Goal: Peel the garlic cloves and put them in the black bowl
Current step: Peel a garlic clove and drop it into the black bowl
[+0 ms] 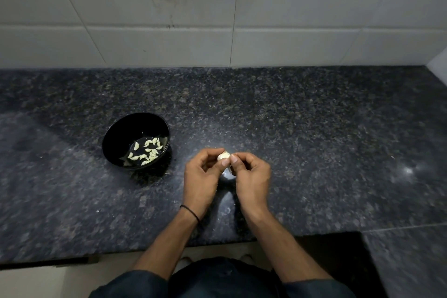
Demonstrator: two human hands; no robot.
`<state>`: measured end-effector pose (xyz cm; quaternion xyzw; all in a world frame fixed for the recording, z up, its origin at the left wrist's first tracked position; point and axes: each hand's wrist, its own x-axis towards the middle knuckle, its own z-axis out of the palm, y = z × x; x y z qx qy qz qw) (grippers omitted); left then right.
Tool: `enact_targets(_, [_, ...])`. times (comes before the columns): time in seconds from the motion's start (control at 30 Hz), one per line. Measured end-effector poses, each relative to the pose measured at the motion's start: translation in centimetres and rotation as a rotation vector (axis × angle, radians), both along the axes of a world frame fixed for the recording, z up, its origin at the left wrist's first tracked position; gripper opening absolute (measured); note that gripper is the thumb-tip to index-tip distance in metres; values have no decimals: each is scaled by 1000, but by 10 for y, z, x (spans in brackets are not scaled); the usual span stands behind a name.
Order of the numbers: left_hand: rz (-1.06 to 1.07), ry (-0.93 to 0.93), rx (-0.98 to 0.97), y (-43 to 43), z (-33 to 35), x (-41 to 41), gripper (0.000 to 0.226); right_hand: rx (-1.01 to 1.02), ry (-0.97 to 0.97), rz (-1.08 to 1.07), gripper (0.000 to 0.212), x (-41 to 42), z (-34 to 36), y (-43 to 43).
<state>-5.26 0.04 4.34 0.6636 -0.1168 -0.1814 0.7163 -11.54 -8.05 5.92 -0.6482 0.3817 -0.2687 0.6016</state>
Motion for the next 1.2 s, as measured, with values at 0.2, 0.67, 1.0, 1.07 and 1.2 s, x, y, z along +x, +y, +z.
enact_targets(0.2, [-37, -31, 78, 0, -1, 2, 19, -97, 90, 37, 15, -2, -6, -6])
enact_targets(0.67, [-138, 74, 72, 8, -6, 13, 18, -126, 219, 308, 21, -1, -6, -31])
enact_targets(1.0, [-252, 303, -55, 10, -9, 17, 18, -230, 253, 499, 17, -2, -4, -47])
enact_targets(1.07, [-273, 367, -80, 11, -9, 18, 17, -157, 231, 515, 19, -2, -6, -48])
enact_targets(1.2, [-304, 443, -76, 15, -14, 22, 18, 35, 184, 536, 26, -3, -4, -50])
